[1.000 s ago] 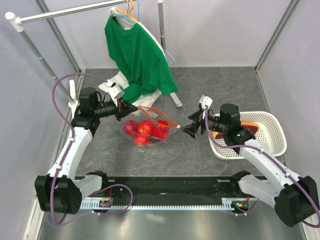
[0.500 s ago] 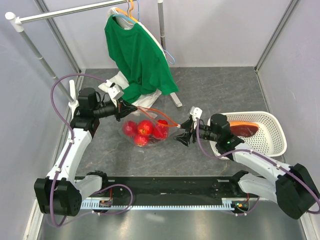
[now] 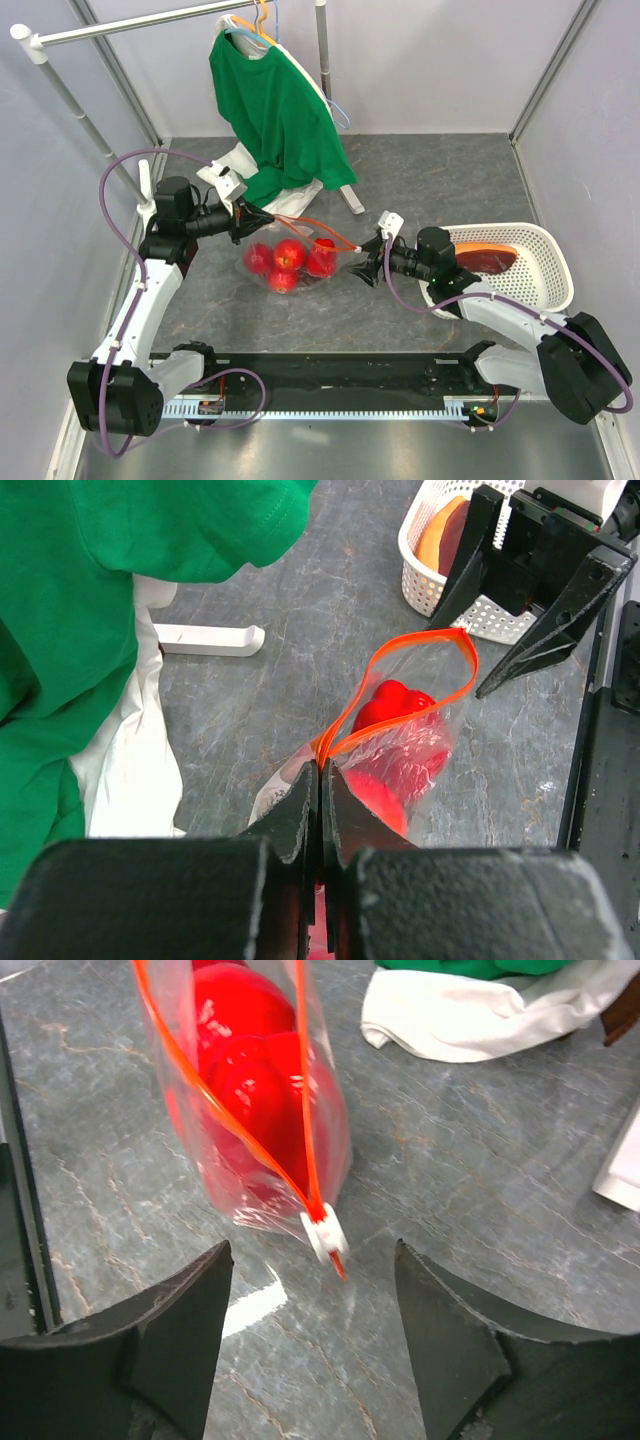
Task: Place the food in the zip-top bag and seal the zipper
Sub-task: Zip the zipper food storage bag at the center of the board.
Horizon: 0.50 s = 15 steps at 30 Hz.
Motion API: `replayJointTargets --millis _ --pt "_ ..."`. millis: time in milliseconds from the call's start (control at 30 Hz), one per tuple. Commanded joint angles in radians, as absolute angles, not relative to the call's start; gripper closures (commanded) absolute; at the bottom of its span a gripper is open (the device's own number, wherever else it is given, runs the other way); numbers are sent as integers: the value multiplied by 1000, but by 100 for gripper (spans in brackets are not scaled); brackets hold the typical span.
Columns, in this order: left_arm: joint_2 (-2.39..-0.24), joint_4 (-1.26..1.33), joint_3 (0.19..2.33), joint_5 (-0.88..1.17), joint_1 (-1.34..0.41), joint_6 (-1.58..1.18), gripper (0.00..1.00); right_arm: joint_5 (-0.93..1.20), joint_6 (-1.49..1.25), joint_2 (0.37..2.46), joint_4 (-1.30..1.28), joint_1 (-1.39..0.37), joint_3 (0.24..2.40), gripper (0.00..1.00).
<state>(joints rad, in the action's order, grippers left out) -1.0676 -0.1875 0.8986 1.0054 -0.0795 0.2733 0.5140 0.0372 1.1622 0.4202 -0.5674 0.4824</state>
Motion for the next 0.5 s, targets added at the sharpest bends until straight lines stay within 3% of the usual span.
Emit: replayJointTargets --millis 0,367,467 --pt "-1038 -172 914 1049 -71 285 98 528 80 1134 457 -546 451 26" --pt "-1035 -187 911 1062 -69 282 98 567 45 1246 581 -548 497 25" --pt "-1037 -187 911 1062 -67 285 98 581 40 1272 591 -548 508 32"
